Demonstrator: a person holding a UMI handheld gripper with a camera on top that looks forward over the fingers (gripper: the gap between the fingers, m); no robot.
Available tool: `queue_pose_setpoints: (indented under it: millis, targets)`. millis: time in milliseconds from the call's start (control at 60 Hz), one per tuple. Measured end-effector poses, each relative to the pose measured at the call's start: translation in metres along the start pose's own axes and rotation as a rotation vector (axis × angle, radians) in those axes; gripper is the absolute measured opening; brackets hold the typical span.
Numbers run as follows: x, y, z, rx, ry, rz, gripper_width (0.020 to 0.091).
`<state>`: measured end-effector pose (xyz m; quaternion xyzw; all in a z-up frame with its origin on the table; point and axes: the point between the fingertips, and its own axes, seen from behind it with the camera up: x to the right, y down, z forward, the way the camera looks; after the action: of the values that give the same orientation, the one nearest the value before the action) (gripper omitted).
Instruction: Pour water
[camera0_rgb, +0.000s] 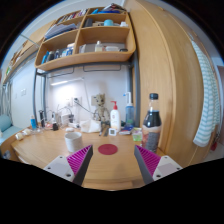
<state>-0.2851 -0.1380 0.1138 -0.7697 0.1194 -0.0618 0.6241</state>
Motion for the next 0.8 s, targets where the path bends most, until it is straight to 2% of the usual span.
queue_pose_setpoints:
  millis: [233,483,533,650,683,717,800]
  targets:
    - [0.108,-0.001,0.031,0.034,0.122,-0.033,0.0852]
    - [0.133,-0.024,0.088,0.077,0.109,-0.030,0.0837]
    - [0.132,-0.024,0.096,0.077,0.099,-0.042,0.0791]
    - [0.131,-0.021,0.109,0.073,0.090,-0.037,0.0629]
    - [0.135,-0.022,0.111,0.079,0.105,-0.043,0.0538]
    - [0.133,-0.024,0.110,0.083,0.102,-0.038,0.0538]
    - [0.131,-0.023,0.108,0.086,0.087,-0.028,0.0473]
